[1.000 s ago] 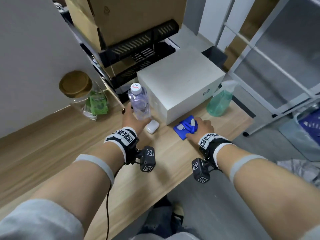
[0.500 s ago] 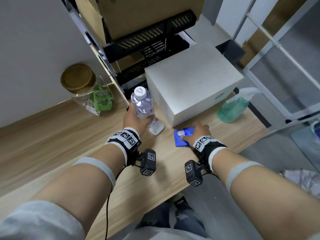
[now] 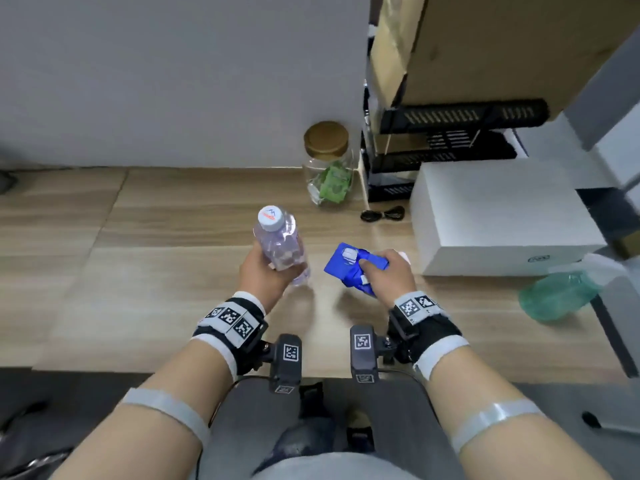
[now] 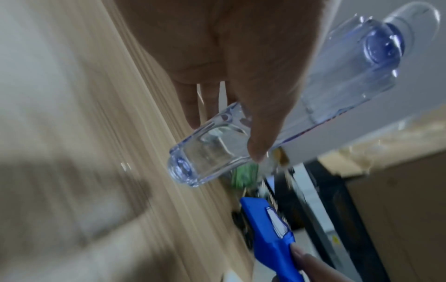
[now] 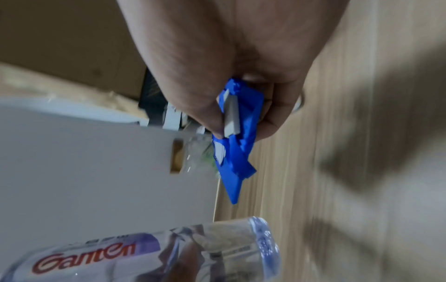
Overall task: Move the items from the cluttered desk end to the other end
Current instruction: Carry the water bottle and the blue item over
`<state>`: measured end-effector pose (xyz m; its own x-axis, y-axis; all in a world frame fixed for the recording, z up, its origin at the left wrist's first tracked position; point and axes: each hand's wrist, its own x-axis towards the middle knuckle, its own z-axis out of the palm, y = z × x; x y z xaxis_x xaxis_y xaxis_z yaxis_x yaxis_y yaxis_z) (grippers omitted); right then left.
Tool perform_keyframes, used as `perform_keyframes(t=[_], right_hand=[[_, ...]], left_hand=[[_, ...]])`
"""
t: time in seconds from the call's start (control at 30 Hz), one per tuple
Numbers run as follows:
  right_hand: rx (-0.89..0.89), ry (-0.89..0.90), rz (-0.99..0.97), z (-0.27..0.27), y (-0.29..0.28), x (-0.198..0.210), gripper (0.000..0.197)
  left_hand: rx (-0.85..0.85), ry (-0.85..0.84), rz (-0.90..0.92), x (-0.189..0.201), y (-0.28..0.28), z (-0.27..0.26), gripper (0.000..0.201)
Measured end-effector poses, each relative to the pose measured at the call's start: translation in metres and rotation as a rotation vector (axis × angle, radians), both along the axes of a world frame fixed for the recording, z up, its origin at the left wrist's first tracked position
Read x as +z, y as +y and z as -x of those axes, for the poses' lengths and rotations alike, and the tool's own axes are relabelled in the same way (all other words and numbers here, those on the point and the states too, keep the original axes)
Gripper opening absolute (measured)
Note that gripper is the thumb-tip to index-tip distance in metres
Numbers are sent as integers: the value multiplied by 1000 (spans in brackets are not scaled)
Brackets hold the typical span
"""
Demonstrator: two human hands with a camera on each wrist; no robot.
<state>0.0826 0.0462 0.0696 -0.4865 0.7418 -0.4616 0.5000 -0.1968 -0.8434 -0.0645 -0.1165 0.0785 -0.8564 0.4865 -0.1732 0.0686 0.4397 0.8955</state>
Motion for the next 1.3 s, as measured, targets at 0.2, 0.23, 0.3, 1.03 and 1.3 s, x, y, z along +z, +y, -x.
perform_keyframes(t=[0.2,0.23,0.3,1.03,1.3], right_hand=[[104,133,170,64,-78,38,15],[125,150,165,74,-92,42,14],[150,198,150,97,-122,52,13],[302,383,476,386,-527,85,19],[435,416,603,494,-577,68,31]], left_hand=[[208,-5,-80,40,-107,25,43],[244,-5,-106,46,-124,31,47],[317,6,-156,57,-159,44,52],[600,64,-196,97,-574,269,50],[604,20,-139,75,-623,374,52]])
